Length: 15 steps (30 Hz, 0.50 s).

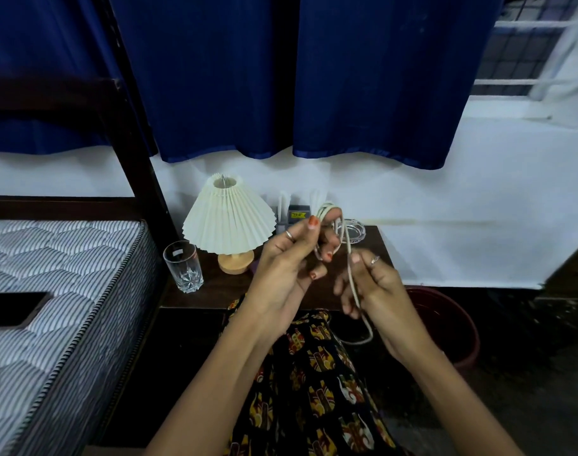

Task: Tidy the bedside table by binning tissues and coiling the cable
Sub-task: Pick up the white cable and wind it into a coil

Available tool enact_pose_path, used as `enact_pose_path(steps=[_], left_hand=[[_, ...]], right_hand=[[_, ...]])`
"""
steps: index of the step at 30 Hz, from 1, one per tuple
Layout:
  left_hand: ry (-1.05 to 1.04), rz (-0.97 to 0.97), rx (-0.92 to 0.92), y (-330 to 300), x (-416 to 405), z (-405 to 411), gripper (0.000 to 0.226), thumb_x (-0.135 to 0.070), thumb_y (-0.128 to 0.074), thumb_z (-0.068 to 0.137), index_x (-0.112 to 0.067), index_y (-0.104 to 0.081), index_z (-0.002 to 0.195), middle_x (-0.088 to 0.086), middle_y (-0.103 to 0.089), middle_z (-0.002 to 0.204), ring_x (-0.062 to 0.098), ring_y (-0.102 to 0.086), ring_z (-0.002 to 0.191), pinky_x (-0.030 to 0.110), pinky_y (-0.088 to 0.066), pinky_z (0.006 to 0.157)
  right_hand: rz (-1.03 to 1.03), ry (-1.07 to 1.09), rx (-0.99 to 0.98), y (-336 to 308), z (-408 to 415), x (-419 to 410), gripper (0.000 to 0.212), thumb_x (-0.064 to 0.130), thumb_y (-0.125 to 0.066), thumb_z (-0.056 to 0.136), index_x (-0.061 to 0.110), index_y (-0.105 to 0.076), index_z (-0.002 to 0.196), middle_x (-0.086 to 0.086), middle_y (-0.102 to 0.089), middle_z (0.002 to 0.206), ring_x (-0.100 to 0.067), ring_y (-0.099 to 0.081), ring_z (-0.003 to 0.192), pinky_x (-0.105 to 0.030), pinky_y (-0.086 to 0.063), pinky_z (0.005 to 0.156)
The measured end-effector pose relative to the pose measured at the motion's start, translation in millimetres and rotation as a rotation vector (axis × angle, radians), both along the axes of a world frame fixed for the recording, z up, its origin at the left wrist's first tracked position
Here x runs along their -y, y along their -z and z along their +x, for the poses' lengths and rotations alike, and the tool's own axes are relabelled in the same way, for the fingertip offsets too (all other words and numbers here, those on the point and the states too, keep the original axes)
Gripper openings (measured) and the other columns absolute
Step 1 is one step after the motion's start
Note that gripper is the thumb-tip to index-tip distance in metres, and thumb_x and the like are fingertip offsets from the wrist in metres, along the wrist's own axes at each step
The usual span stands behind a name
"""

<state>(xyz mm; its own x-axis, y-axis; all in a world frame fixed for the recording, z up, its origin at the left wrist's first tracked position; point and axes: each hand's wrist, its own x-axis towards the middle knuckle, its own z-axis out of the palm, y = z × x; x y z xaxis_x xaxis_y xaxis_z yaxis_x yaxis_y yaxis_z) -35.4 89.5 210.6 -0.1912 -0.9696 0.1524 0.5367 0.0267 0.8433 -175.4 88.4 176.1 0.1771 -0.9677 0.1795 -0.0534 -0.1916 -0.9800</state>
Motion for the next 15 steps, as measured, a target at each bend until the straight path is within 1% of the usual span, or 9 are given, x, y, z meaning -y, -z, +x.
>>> enact_pose_path(steps=[2,4,6,7,9,11,13,14,15], left_hand=[[-0.028,0.003,-0.026,-4.0,2.0,0.5,0.034,-0.024,-0.054,0.087,-0.008,-0.065,0.115,-0.004,-0.067,0.077,0.002,-0.05,0.06,0.013,-0.034,0.048],[-0.066,0.005,-0.03,-8.0,3.2,1.2,0.03,-0.026,-0.055,0.085,-0.014,-0.068,0.109,-0.003,-0.073,0.088,0.001,-0.056,0.063,0.013,-0.033,0.046],[-0.107,0.006,-0.002,-11.9,3.2,1.8,0.027,-0.026,-0.055,0.087,-0.018,-0.069,0.108,0.001,-0.075,0.101,0.002,-0.064,0.072,0.012,-0.032,0.045],[-0.13,0.003,0.03,-13.6,2.8,2.3,0.026,-0.026,-0.053,0.09,-0.019,-0.067,0.11,0.0,-0.074,0.106,0.002,-0.067,0.078,0.013,-0.032,0.046],[-0.18,-0.009,0.121,-14.2,2.8,4.0,0.025,-0.025,-0.05,0.096,-0.02,-0.065,0.115,-0.002,-0.072,0.112,0.004,-0.069,0.09,0.013,-0.032,0.047],[-0.217,-0.032,0.209,-12.5,2.9,5.6,0.027,-0.025,-0.048,0.097,-0.02,-0.063,0.119,-0.004,-0.071,0.114,0.006,-0.068,0.1,0.012,-0.032,0.047],[-0.241,-0.061,0.296,-9.0,3.6,6.1,0.026,-0.025,-0.048,0.098,-0.023,-0.062,0.119,-0.007,-0.071,0.115,0.006,-0.066,0.107,0.01,-0.033,0.047],[-0.249,-0.074,0.341,-6.5,4.3,5.5,0.024,-0.024,-0.047,0.098,-0.027,-0.064,0.116,-0.009,-0.071,0.114,0.006,-0.065,0.109,0.009,-0.037,0.05],[-0.256,-0.09,0.378,-3.7,5.3,4.9,0.023,-0.023,-0.048,0.098,-0.03,-0.064,0.112,-0.011,-0.071,0.113,0.005,-0.064,0.109,0.01,-0.043,0.059]], right_hand=[[0.018,-0.04,-0.052,11.3,1.1,-6.1,0.025,0.031,-0.036,0.097,0.024,-0.06,0.097,-0.004,-0.057,0.064,-0.014,-0.049,0.046,-0.025,-0.037,0.042],[0.01,-0.082,-0.146,20.3,2.7,-12.3,0.026,0.036,-0.036,0.095,0.031,-0.061,0.095,0.0,-0.057,0.061,-0.013,-0.05,0.046,-0.023,-0.039,0.043],[-0.03,-0.113,-0.278,25.8,3.9,-19.7,0.024,0.032,-0.037,0.098,0.037,-0.06,0.099,0.001,-0.058,0.063,-0.011,-0.052,0.047,-0.023,-0.042,0.047],[-0.058,-0.129,-0.347,26.7,3.8,-24.4,0.025,0.029,-0.037,0.099,0.04,-0.059,0.105,0.001,-0.059,0.066,-0.01,-0.054,0.049,-0.023,-0.044,0.05],[-0.133,-0.173,-0.497,23.9,2.2,-35.1,0.033,0.026,-0.038,0.1,0.042,-0.048,0.126,0.006,-0.06,0.073,-0.008,-0.057,0.056,-0.02,-0.047,0.057],[-0.175,-0.246,-0.694,15.6,0.9,-43.9,0.045,0.023,-0.039,0.099,0.04,-0.032,0.141,0.014,-0.056,0.075,-0.006,-0.057,0.067,-0.017,-0.047,0.064],[-0.2,-0.283,-0.839,3.2,1.3,-49.1,0.058,0.015,-0.041,0.098,0.037,-0.018,0.146,0.019,-0.048,0.076,-0.005,-0.054,0.071,-0.018,-0.045,0.067],[-0.239,-0.269,-0.884,-3.9,1.5,-51.3,0.062,0.013,-0.041,0.097,0.038,-0.014,0.147,0.02,-0.047,0.078,-0.005,-0.054,0.072,-0.021,-0.046,0.068],[-0.294,-0.237,-0.912,-12.0,1.7,-52.7,0.061,0.015,-0.041,0.097,0.038,-0.014,0.147,0.019,-0.049,0.082,-0.006,-0.053,0.072,-0.025,-0.047,0.069]])
